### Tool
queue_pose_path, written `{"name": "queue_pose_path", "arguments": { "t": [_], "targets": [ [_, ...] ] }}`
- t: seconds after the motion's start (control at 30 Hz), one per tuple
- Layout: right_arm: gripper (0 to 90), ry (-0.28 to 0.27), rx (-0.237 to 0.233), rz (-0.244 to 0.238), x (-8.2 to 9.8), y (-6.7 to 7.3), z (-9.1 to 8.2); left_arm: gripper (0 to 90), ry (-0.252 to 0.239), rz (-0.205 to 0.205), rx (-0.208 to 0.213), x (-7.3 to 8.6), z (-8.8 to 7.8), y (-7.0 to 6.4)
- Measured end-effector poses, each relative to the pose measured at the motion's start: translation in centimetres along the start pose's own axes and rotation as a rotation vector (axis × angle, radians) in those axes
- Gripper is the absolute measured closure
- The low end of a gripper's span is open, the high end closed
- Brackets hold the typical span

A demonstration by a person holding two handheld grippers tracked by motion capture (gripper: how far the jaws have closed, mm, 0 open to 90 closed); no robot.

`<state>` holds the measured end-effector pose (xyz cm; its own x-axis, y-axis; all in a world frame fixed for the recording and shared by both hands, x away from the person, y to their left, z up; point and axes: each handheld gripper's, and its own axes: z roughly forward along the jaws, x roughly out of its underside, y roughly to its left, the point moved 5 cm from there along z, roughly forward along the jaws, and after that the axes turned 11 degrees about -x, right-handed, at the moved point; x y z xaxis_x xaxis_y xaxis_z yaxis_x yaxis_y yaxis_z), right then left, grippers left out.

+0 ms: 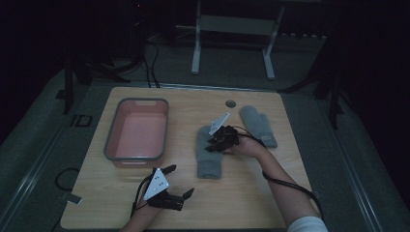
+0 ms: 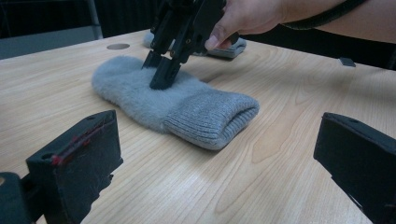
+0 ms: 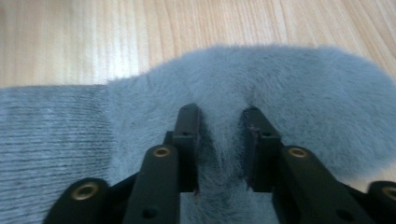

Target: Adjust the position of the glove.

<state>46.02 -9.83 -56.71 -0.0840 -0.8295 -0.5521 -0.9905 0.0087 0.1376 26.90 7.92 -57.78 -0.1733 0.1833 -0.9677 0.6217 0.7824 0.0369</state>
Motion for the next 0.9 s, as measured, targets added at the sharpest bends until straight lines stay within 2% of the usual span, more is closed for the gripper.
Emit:
{"name": "queue_pose_path", "arguments": {
  "t": [0.03,0.07,0.13,0.2,0.23,0.27,0.3,0.33,0.37,0.43,0.47,0.53,0.57,0.73,0.83,0.87,0.9],
  "targets": [
    [59.7,-0.004,0.006,0.001,-0.1,0.1,-0.2,1.0,0.0,0.001,-0.001,0.0,0.0,0.0],
    [59.0,-0.01,0.017,-0.01,-0.1,0.2,-0.6,1.0,-0.001,0.0,-0.001,0.0,0.0,0.0],
    [49.6,-0.026,0.028,-0.026,-0.2,0.6,-1.4,1.0,0.0,-0.004,-0.002,0.0,0.0,0.0],
    [45.2,-0.044,0.047,-0.016,-0.2,0.8,-2.5,1.0,0.0,-0.003,-0.003,0.0,0.0,0.1],
    [38.9,-0.057,0.058,-0.006,-0.1,0.8,-3.0,1.0,0.001,-0.004,-0.002,0.0,0.0,0.1],
    [38.7,-0.074,0.086,0.006,-0.1,0.8,-3.6,1.0,0.002,-0.002,-0.003,0.0,0.0,0.1],
    [36.5,-0.086,0.092,0.018,0.1,0.9,-4.2,1.0,0.002,-0.003,-0.002,0.0,0.0,0.0],
    [28.9,-0.1,0.102,0.038,0.2,0.9,-4.7,1.0,0.001,-0.004,-0.002,0.0,0.0,0.0],
    [25.4,-0.12,0.127,0.072,0.5,0.8,-5.2,1.0,0.001,-0.003,-0.004,0.0,0.0,0.0],
    [18.1,-0.135,0.142,0.109,0.9,0.7,-5.9,1.0,0.002,-0.004,-0.004,0.0,0.0,0.1],
    [17.4,-0.155,0.162,0.121,1.2,0.6,-6.2,1.0,0.002,-0.008,-0.004,0.0,0.0,0.1],
    [14.1,-0.173,0.17,0.142,1.8,0.6,-6.7,1.0,-0.001,-0.015,-0.004,0.0,0.1,0.1],
    [13.7,-0.188,0.196,0.155,2.2,0.6,-7.1,1.0,-0.002,-0.016,-0.004,0.0,0.1,0.1],
    [19.3,-0.22,0.226,0.193,3.5,0.6,-8.3,1.0,0.0,-0.019,-0.004,0.0,0.1,0.2],
    [28.1,-0.292,0.246,0.238,4.5,0.0,-9.8,1.0,0.002,-0.02,-0.004,0.1,0.1,0.1],
    [33.2,-0.31,0.265,0.256,5.0,-0.2,-10.4,1.0,0.004,-0.018,-0.005,0.1,0.1,0.1],
    [33.2,-0.328,0.288,0.264,5.4,-0.6,-10.9,1.0,0.006,-0.017,-0.005,0.1,0.1,0.1]
  ]
}}
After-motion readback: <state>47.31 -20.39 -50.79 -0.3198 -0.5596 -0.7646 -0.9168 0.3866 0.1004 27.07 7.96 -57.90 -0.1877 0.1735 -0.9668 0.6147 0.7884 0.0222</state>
